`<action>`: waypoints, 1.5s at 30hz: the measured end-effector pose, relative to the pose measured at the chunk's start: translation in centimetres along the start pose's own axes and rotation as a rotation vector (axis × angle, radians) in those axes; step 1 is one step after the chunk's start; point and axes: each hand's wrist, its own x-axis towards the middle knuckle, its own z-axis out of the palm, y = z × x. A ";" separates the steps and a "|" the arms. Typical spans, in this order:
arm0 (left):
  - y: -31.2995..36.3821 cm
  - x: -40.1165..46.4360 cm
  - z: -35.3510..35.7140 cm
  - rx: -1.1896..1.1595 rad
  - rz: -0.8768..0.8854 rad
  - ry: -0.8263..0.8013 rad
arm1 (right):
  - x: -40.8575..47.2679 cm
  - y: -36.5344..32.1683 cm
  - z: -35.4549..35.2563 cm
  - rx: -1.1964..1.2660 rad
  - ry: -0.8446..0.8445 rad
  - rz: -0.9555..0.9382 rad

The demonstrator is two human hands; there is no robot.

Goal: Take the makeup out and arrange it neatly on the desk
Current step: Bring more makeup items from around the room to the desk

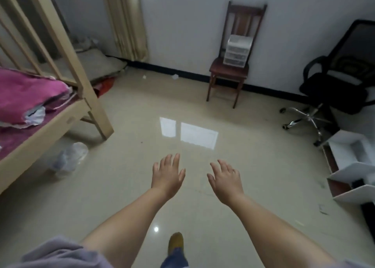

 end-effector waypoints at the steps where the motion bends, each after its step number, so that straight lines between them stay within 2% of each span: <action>1: 0.6 2.9 -0.8 0.010 0.026 0.003 | 2.2 0.8 -1.1 -0.002 0.010 0.022; 12: 8.3 28.9 -3.9 0.036 0.219 -0.054 | 23.0 10.8 -8.2 0.066 0.060 0.196; 24: 20.9 57.9 -5.5 -0.017 0.190 -0.036 | 49.4 27.1 -16.5 0.007 -0.003 0.199; 31: 22.5 74.3 -5.7 -0.005 0.158 -0.053 | 65.5 31.5 -19.3 0.046 -0.027 0.164; 40: 24.4 99.7 -10.0 0.068 0.262 -0.030 | 87.3 36.0 -25.1 0.106 0.014 0.295; 45: 26.3 109.6 -10.4 0.108 0.303 -0.080 | 96.6 39.1 -26.2 0.146 -0.020 0.345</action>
